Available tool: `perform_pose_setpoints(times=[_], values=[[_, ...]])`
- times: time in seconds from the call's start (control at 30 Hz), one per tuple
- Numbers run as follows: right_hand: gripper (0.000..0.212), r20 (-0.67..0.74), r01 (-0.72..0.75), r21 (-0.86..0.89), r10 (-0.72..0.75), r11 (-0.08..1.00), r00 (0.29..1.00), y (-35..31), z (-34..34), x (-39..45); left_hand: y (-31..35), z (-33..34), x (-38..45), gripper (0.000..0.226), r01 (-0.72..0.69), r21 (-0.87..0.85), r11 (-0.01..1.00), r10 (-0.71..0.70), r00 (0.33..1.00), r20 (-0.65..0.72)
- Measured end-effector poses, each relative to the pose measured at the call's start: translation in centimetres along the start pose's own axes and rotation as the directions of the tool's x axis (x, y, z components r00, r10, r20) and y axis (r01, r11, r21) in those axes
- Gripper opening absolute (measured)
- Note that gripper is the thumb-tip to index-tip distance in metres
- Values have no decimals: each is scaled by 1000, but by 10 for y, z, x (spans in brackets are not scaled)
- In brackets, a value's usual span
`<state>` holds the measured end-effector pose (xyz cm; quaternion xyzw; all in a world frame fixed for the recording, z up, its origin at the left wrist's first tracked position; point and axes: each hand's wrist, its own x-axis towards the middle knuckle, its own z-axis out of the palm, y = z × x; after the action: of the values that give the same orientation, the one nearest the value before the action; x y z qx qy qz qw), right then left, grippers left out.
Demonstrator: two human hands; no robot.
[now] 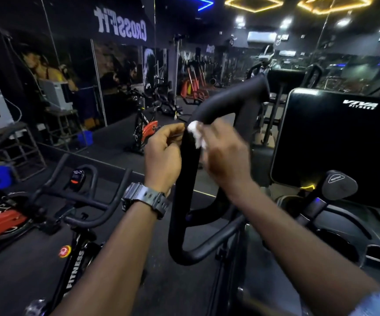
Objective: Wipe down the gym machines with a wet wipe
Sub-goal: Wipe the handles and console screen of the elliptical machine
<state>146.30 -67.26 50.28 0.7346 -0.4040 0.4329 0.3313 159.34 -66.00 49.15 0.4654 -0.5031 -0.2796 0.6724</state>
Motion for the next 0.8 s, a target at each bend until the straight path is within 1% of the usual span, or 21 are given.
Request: perform_pose_setpoints(times=[0.07, 0.1, 0.13, 0.17, 0.2, 0.23, 0.27, 0.33, 0.4, 0.47, 0.53, 0.6, 0.67, 0.7, 0.73, 0.8], values=[[11, 96, 102, 36, -105, 994, 990, -13, 5, -33, -1, 0, -2, 45, 4, -2, 1000, -4, 1000, -7], [9, 143, 131, 45, -136, 990, 980, -8, 4, -35, -1, 1, -3, 45, 0, -2, 1000, 0, 1000, -4], [3, 153, 129, 49, -135, 990, 979, 1, 1, -25, -1, 0, -3, 46, -4, -1, 1000, 4, 1000, -4], [2, 122, 92, 53, -98, 994, 988, 11, -5, -9, 0, 1, -3, 49, -5, -3, 1000, 5, 1000, -5], [5, 57, 47, 47, -50, 998, 997, 19, -11, 10, 0, 1, -3, 50, -4, -11, 1000, 4, 1000, -9], [6, -9, 19, 38, -18, 999, 1000, 24, -14, 26, 1, 2, -4, 49, -3, -16, 1000, 2, 1000, -16], [8, -42, 4, 36, -2, 999, 999, 25, -14, 36, 1, 1, -5, 47, -2, -14, 1000, 2, 1000, -19], [17, -9, 44, 55, -44, 998, 999, 14, -4, 25, 1, -1, -8, 47, -4, -8, 1000, 4, 1000, -14], [28, 102, 67, 115, -79, 991, 992, -3, 10, -14, -1, -4, -11, 46, -7, -15, 1000, 7, 1000, -5], [25, 155, 86, 176, -114, 981, 981, -14, 17, -55, -7, -7, -14, 43, 22, -22, 1000, -23, 1000, -17], [18, 160, 132, 196, -164, 972, 973, -17, 15, -70, -12, -9, -18, 42, 48, -10, 999, -48, 999, -21], [21, 120, 161, 185, -185, 969, 975, -11, 10, -51, -15, -10, -21, 40, 40, 17, 999, -39, 999, -12], [27, 46, 140, 137, -148, 981, 988, -1, 6, -16, -15, -9, -21, 37, 34, 11, 999, -34, 999, -5], [30, 33, 119, 118, -124, 986, 992, 3, 3, 1, -14, -9, -21, 37, 39, -1, 999, -39, 999, -3], [31, 51, 99, 106, -105, 989, 993, 5, 1, 12, -13, -10, -21, 37, 46, -10, 999, -46, 999, -1], [31, 130, 92, 97, -104, 991, 986, 4, 2, 12, -11, -12, -22, 38, 48, -31, 998, -48, 999, 3]])
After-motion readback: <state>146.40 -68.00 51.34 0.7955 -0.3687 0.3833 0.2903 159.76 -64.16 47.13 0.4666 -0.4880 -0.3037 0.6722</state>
